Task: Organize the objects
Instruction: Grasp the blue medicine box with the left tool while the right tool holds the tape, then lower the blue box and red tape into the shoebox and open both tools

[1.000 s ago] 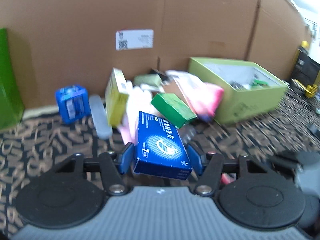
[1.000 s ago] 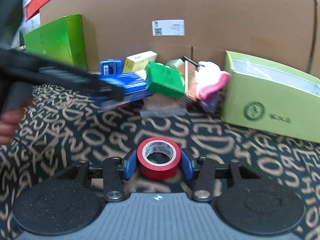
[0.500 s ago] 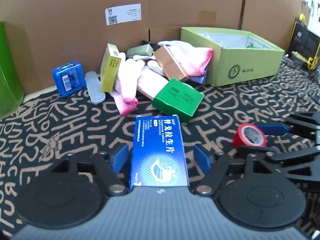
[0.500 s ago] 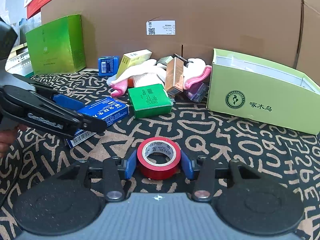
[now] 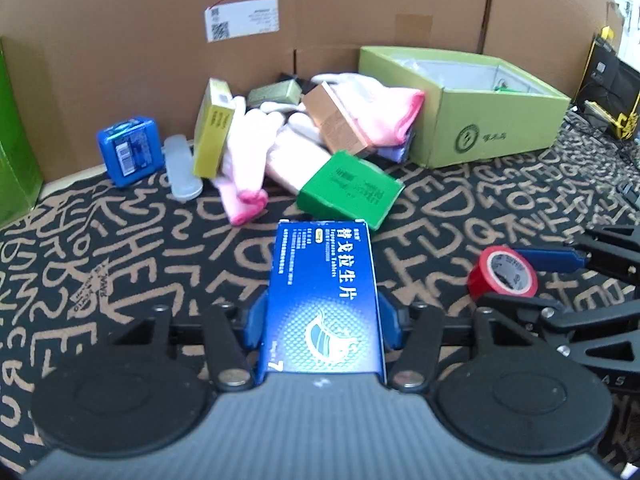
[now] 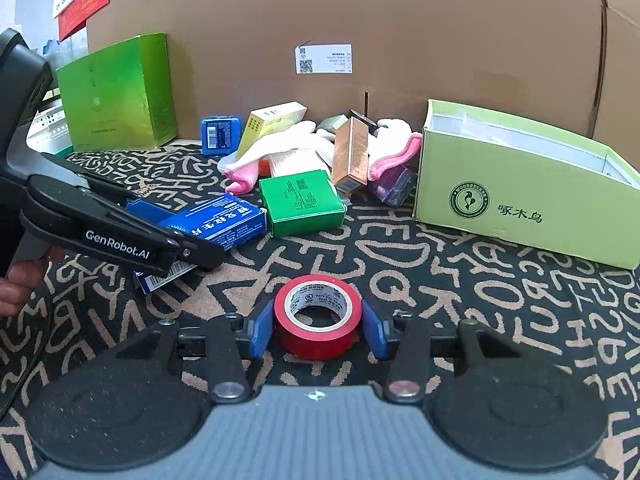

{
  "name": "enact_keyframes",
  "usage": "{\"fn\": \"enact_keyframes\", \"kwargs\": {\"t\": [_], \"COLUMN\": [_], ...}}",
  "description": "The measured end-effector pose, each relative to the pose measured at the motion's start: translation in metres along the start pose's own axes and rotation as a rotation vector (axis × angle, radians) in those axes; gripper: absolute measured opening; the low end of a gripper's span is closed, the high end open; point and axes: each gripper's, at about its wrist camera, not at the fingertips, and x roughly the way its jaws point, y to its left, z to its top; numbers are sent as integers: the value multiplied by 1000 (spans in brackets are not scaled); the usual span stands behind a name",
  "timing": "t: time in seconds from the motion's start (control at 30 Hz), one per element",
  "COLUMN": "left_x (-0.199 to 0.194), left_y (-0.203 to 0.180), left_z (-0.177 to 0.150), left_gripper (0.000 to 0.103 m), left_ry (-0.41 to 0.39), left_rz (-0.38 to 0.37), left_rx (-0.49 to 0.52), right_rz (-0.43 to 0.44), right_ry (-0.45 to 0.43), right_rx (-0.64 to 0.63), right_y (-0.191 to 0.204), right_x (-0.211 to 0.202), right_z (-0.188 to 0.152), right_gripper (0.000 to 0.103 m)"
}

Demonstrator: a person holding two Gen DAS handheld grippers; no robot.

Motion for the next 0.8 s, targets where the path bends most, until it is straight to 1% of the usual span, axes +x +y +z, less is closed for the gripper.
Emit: {"fn": "enact_keyframes", "kwargs": {"t": [0.1, 0.2, 0.33, 0.43, 0.57, 0.7, 0.8], "left_x": [-9, -19, -29, -31, -27, -17, -4], "left_y": [-7, -20, -38, -55, -79, -98, -108], "left_z": [9, 23, 44, 64, 92, 126, 148], "left_gripper": [55, 55, 55, 55, 55, 55, 55], "left_ry": [-28, -75, -141, -174, -214, -235, -255], "left_rz": [-29, -57, -97, -133, -161, -192, -191], "left_rx": [4, 19, 36, 53, 74, 67, 62], "right_rz": [-12, -31, -73, -110, -193, -299, -367], "right_ry": [-25, -58, -108, -143, -190, -220, -244], "right_rx": [8, 9, 7, -7, -26, -30, -15], "right_y": [-6, -17, -34, -47, -70, -98, -125], "right_x": [-9, -19, -34, -42, -47, -42, -32], "right_z": [3, 8, 20, 30, 44, 60, 73], "right_gripper": [51, 51, 51, 51, 51, 51, 51]}}
